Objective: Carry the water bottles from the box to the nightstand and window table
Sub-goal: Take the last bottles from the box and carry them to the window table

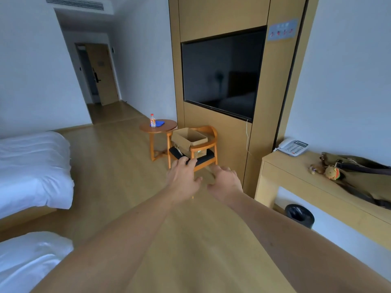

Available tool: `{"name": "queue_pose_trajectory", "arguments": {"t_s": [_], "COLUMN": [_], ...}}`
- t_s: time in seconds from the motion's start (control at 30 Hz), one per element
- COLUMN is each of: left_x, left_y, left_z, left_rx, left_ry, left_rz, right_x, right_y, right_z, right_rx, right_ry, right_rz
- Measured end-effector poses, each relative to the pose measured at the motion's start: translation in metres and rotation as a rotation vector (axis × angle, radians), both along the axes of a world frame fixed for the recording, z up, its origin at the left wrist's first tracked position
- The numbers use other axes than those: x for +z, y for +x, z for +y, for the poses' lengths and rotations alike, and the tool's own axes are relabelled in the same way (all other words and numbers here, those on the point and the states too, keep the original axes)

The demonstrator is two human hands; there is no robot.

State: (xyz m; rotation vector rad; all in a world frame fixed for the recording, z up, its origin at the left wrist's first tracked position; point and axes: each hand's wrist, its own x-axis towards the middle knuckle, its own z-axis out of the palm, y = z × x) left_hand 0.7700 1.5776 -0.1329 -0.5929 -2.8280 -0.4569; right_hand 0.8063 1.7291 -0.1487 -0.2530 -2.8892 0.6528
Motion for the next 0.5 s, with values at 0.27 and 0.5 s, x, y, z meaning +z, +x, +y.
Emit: {"name": "queue_pose_trajectory", "arguments": {"t_s": [0.27, 0.5], "left_x": [-0.021, -0.029], "left_y": [-0.153, -0.326], "left_z": [-0.034, -0.039], "left_rx": [0.049, 0.041], "left_ry": [0.017, 0.001], "left_rz": [-0.030, 0.034], "right_x": [-0.015, -0.029], "right_y": [-0.159, -0.336], "right_z": [-0.028, -0.030], "right_rx": [0.025, 0.063], "right_ry": [0.015, -0.008], "right_rz": [-0.031, 0.028]}}
